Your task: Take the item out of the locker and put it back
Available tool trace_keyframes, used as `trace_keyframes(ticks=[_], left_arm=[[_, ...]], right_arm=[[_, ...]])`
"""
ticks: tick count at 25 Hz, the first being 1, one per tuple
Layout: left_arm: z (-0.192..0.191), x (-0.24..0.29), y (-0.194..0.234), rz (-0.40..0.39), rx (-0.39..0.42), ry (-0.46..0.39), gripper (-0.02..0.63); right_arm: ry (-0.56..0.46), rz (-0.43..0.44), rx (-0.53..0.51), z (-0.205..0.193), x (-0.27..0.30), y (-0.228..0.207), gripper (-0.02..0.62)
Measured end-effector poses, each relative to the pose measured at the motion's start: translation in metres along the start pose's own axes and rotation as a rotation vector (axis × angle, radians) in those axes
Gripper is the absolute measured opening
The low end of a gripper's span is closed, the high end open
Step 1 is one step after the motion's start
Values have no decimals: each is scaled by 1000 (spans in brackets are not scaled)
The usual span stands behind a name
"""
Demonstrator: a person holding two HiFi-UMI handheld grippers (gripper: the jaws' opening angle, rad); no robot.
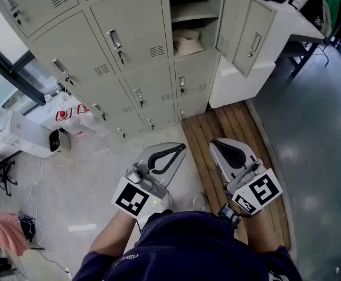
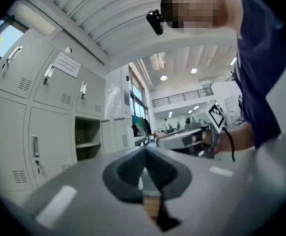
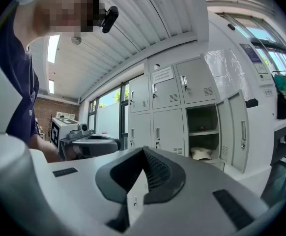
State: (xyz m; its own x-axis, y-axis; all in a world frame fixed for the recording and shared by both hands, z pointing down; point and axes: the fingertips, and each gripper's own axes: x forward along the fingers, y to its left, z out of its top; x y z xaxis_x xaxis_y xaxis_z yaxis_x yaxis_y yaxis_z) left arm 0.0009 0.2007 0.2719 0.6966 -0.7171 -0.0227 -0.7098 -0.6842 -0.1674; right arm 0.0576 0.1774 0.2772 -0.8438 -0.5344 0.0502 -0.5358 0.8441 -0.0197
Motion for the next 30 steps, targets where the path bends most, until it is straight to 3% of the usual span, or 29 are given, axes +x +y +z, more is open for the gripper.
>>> trace_keyframes(ticks=[10,17,30], left_arm=[[0,2,-10,-6,18,12,5],[6,13,-20,30,24,9,5],[3,51,-50,96,16,30,5]], right_arm=[[-16,7,21,-3,-9,1,5],[-52,3,108,-3,-24,-18,6],[-31,70,94,-12,-58,-56,8]])
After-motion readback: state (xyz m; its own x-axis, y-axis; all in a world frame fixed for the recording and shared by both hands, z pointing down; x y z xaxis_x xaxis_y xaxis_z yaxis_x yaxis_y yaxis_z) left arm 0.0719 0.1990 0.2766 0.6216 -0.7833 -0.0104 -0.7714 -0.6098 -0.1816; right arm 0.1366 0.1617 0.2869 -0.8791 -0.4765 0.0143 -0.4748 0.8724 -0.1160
